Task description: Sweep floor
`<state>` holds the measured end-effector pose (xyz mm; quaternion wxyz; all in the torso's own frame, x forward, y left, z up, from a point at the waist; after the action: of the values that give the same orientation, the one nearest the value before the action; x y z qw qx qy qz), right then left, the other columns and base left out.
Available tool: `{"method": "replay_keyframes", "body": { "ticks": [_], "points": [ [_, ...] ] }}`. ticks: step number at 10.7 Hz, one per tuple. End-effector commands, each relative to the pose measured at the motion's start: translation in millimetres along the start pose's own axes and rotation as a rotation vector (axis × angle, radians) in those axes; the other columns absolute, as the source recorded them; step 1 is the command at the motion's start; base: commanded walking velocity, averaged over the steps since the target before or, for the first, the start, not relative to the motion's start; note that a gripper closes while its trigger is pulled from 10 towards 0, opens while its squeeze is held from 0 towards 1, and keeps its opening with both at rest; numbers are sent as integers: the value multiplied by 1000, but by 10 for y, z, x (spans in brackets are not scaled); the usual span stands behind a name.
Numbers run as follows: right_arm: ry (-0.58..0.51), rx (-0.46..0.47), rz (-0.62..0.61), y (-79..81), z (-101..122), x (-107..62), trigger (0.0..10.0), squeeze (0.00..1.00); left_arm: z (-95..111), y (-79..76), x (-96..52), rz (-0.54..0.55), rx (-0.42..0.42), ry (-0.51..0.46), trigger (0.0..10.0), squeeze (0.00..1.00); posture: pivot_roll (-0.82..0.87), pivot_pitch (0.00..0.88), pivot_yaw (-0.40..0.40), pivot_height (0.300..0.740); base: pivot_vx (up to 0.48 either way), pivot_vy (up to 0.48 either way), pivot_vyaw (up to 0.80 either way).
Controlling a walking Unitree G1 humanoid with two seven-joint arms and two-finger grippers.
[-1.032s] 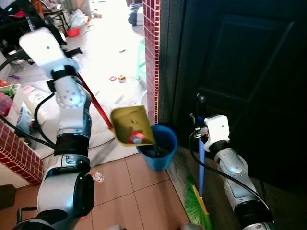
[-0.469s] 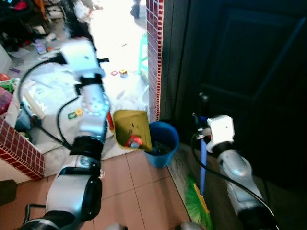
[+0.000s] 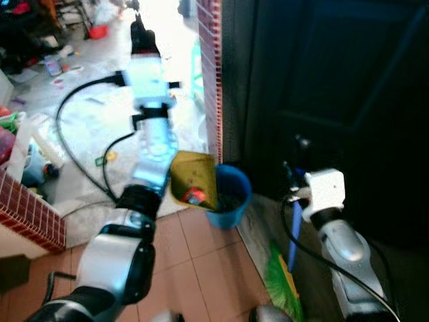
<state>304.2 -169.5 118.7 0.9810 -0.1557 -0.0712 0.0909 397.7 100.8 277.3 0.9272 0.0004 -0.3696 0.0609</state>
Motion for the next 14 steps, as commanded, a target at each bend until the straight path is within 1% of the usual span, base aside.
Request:
{"method": "replay_keyframes", "body": {
  "ticks": [1,3,4,5,6,7,8,9,10,11,12,13,14],
  "points": [
    [-8,-7,-13,-12,52,17,10000,0,350,-157,156,-71,-15,-169,10000,0,-342,96,125,740,0,0,0],
    [-9,-2,-15,7,65,48,10000,0,361,-341,117,-131,-57,-167,10000,0,-335,94,125,740,0,0,0],
    [-10,-1,-13,10,72,53,10000,0,434,-657,-41,-310,-77,-215,10000,0,-331,88,119,740,0,0,0],
    [-10,-3,-13,-5,76,65,10000,0,446,-836,-164,-440,-51,-243,10000,0,-328,89,116,740,0,0,0],
    [-14,-11,-16,-30,85,84,10000,0,405,-940,-286,-552,-18,-254,10000,0,-323,90,115,740,0,0,0],
    [-15,-13,-23,-59,83,86,10000,0,349,-956,-354,-608,-5,-242,10000,0,-317,90,115,740,0,0,0],
    [-13,-15,-24,-64,76,80,10000,0,318,-946,-397,-633,-2,-236,10000,0,-317,90,114,740,0,0,0],
    [-12,-15,-23,-57,74,81,10000,0,307,-952,-433,-653,-5,-239,10000,0,-316,90,111,740,0,0,0],
    [-13,-15,-18,-43,74,88,10000,0,289,-978,-479,-683,-29,-229,10000,0,-316,88,110,740,0,0,0],
    [-14,-14,-15,-40,79,97,10000,0,288,-983,-478,-684,-44,-220,10000,0,-314,86,108,740,0,0,0],
    [-14,-14,-15,-41,75,105,10000,0,294,-955,-444,-659,-38,-222,10000,0,-313,81,107,740,0,0,0],
    [-16,-15,-13,-38,77,125,10000,0,372,-853,-301,-571,-45,-246,10000,0,-313,75,108,740,0,0,0],
    [-16,-13,-16,-44,63,139,10000,0,558,-598,31,-382,-73,-283,10000,0,-294,59,107,740,0,0,0]
  ]
}}
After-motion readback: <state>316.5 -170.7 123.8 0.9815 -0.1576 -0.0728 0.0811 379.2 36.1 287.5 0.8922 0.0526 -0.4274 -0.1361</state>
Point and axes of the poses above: a point about 5 cm out from each wrist's last joint towards the gripper, its own x axis pointing out of the wrist towards the gripper, its own z axis along the axis of the wrist's last joint, y = z × x, the point moved 4 cm from there along x, pointing out of the wrist towards the gripper, and after that the axes turned 4 degrees about -x, right-handed, at the moved point
